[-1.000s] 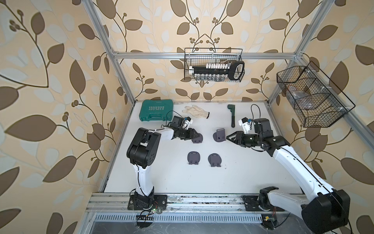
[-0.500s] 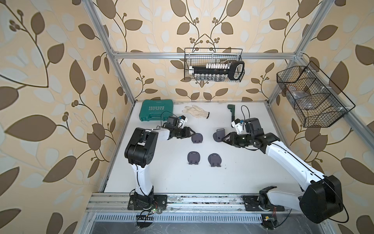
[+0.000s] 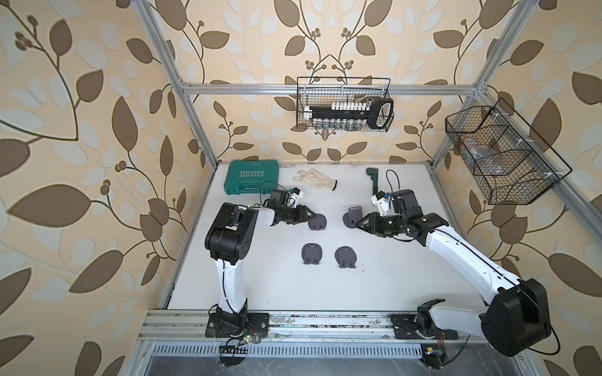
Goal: Open the phone stand
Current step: Pick up the phone stand at the center of the board.
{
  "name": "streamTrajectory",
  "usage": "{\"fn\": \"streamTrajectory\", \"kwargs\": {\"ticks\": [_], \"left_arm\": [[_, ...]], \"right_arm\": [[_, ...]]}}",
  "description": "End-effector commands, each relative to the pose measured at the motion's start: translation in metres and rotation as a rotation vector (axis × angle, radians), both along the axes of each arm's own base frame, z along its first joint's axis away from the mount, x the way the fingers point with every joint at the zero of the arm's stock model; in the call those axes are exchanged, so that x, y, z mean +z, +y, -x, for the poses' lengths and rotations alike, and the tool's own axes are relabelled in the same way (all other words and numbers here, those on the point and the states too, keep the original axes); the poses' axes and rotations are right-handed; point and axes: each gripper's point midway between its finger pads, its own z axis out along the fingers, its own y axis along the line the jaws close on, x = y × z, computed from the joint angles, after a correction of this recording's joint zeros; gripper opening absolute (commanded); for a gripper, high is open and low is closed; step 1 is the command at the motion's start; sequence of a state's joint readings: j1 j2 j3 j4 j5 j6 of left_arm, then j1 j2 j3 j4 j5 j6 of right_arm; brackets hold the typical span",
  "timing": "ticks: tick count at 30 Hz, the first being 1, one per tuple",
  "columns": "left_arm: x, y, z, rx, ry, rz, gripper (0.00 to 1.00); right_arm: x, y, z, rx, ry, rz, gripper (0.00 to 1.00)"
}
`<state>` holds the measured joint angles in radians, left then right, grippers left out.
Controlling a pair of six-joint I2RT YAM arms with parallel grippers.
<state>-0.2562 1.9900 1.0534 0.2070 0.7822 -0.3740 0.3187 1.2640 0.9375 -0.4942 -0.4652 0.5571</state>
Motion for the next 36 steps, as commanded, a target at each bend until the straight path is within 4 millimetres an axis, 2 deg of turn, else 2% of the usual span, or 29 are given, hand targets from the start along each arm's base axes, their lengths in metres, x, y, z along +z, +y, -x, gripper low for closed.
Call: {"fn": "streamTrajectory", "kwargs": {"ticks": [1, 10, 18, 21, 26, 28, 32, 36], "left_arm": [[0.011, -0.011, 0.002, -0.042, -0.026, 0.043, 0.49], [0.007, -0.025, 0.008, -0.082, -0.016, 0.05, 0.48], [-0.01, -0.033, 0.017, -0.11, 0.048, 0.054, 0.43], [-0.016, -0.035, 0.019, -0.118, 0.065, 0.061, 0.37], [-0.03, -0.04, 0.02, -0.139, 0.114, 0.067, 0.07], [-0.034, -0.042, 0.021, -0.146, 0.126, 0.068, 0.0], [-0.034, -0.043, 0.022, -0.152, 0.139, 0.073, 0.0], [-0.015, -0.043, 0.022, -0.119, 0.135, 0.103, 0.0]], "right_arm": [[0.003, 0.001, -0.005, -0.006, -0.019, 0.006, 0.39], [-0.002, 0.0, -0.001, -0.006, -0.017, 0.009, 0.38], [-0.004, 0.0, 0.0, -0.002, -0.014, 0.011, 0.38], [-0.008, 0.001, 0.0, 0.001, -0.006, 0.009, 0.38], [-0.012, 0.0, 0.0, 0.001, 0.003, 0.017, 0.38], [-0.014, 0.0, 0.0, 0.002, 0.006, 0.02, 0.38], [-0.014, 0.001, -0.001, 0.002, 0.012, 0.015, 0.38], [-0.004, 0.002, -0.001, 0.01, -0.004, 0.007, 0.37]]}}
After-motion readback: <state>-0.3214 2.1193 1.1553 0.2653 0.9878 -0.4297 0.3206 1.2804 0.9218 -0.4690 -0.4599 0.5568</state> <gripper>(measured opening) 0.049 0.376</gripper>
